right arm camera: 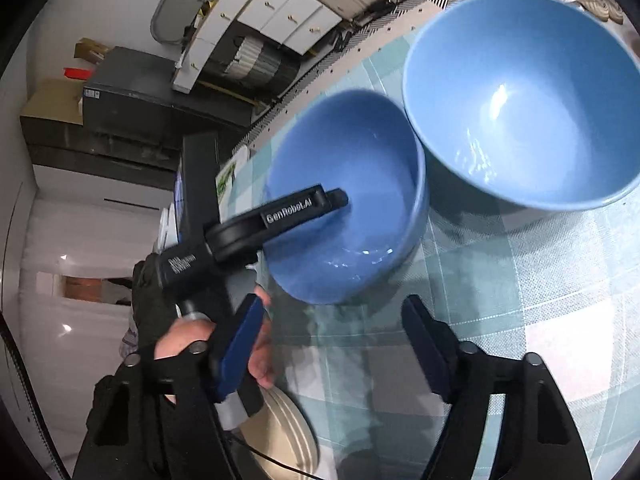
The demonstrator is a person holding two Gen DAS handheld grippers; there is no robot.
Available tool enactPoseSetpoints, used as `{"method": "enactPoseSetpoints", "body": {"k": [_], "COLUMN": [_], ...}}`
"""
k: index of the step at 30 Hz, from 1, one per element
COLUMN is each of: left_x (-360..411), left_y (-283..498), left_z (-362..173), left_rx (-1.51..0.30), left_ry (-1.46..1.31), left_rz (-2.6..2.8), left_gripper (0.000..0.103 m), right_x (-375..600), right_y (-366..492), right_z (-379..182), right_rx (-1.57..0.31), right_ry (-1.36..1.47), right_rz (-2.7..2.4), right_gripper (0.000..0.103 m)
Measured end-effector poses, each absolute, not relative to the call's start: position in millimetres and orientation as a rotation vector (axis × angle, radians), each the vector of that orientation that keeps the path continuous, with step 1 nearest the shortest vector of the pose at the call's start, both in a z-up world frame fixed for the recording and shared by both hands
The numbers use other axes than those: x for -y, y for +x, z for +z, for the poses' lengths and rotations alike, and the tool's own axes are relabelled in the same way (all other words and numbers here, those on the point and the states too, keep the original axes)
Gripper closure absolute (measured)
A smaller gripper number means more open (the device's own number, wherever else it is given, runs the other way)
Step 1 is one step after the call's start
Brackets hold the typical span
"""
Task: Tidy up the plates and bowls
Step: 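Close both grippers on the rim of the larger blue bowl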
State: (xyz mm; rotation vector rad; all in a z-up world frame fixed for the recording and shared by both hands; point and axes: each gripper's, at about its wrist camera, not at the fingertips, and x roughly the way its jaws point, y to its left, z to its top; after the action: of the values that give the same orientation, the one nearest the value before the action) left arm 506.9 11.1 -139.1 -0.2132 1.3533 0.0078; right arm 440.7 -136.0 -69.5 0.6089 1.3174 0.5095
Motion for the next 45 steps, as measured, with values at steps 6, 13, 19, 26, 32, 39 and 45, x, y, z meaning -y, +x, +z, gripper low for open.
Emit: {"method": "enactPoseSetpoints", "body": {"k": [6, 13, 19, 26, 32, 39, 45], "left_x": [-14.0, -19.7, -26.2, -18.8, -20.3, -22.1, -43.8], "left_y": [507.3, 500.7, 489.3, 469.8, 462.9, 452.1, 443.0], "left_z": [-146.3, -144.2, -140.5, -136.6, -137.2, -132.1, -134.9], "left_rx": [-1.381, -1.382, -1.384, -1.389, -1.403, -1.399, -1.410], "left_ry": [-0.271, -0.254, -0.212, -0.083, -0.079, 0.006, 0.008], "left_rz": [-0.041, -0.085, -0.070, -0.083, -0.100, -0.113, -0.124], "left_gripper": [0.078, 0.087, 0.089, 0.089, 0.089, 0.087, 0.086], "right_x": [130.9, 139.1, 144.8, 139.2, 112.3, 97.8, 84.8], "right_y": [443.4, 449.2, 452.3, 459.5, 479.9, 504.7, 510.4], "right_z": [-82.5, -91.2, -88.0, -81.6, -85.1, -100.2, -112.6], "right_rx": [-1.323, -1.327, -1.316, -1.301, -1.319, -1.323, -1.356], "right_ry": [0.549, 0.579, 0.568, 0.550, 0.481, 0.435, 0.363], "right_rz": [0.484, 0.476, 0.464, 0.441, 0.417, 0.345, 0.338], "right_gripper": [0.044, 0.063, 0.063, 0.063, 0.063, 0.066, 0.070]}}
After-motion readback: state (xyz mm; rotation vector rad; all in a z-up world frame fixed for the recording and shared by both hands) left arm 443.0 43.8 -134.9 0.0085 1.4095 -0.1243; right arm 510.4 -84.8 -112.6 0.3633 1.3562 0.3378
